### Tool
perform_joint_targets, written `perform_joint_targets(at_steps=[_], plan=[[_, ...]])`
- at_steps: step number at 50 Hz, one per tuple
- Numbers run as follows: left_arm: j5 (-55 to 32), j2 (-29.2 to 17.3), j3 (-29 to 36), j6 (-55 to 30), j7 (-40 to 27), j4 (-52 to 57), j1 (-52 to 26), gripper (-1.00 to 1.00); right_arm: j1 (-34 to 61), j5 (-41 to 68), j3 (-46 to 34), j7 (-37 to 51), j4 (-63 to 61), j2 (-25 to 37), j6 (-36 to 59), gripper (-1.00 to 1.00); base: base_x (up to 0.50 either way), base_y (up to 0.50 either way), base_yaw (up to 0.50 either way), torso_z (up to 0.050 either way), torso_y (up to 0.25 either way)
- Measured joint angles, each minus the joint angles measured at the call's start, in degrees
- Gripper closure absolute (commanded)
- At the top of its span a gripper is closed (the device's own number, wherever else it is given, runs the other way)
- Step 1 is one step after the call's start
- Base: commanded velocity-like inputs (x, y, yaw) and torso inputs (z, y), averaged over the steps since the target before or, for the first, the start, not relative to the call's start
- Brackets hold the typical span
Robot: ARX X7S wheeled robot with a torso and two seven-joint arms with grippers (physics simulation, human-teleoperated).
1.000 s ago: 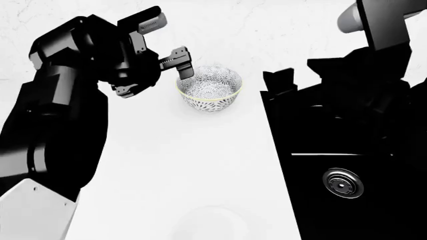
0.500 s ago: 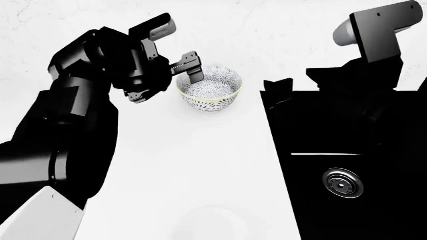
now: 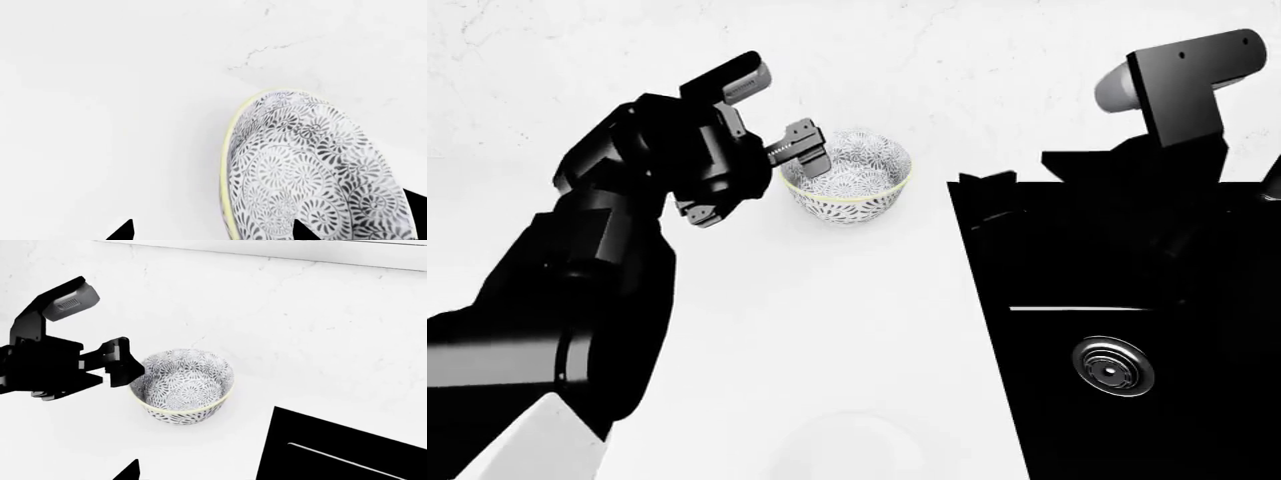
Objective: Stack the bowls in the sink.
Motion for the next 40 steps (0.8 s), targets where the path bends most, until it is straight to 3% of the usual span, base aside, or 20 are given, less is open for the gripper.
perform_joint_targets(at_steps=[10, 25, 30, 31, 40], plan=[[-9.87, 0.00, 8.60, 1.84, -1.95, -0.01, 1.91, -1.00, -1.56, -1.25, 0.17, -1.12, -0.23, 0.25, -0.91, -1.00, 0.00, 0.00, 0.00, 0.000, 0.000], [-32.52, 0.02, 29.35, 5.36, -3.29, -0.01, 3.29, -1.00, -3.46, -2.74, 0.32, -2.51, -0.34, 0.71, -2.00, -1.00, 0.00, 0.00, 0.00, 0.000, 0.000], [-35.48, 0.01, 31.62, 6.38, -3.78, 0.06, 3.54, -1.00, -4.00, -3.18, 0.36, -2.96, -0.32, 0.93, -2.32, -1.00, 0.00, 0.00, 0.00, 0.000, 0.000], [-35.60, 0.02, 31.58, 6.53, -3.87, 0.07, 3.60, 1.00, -4.11, -3.26, 0.37, -3.04, -0.33, 0.97, -2.39, -1.00, 0.00, 0.00, 0.00, 0.000, 0.000], [-37.05, 0.02, 31.87, 8.11, -4.38, 0.44, 3.79, 1.00, -5.30, -3.97, 0.70, -3.88, -0.53, 1.56, -3.18, -1.00, 0.00, 0.00, 0.00, 0.000, 0.000]])
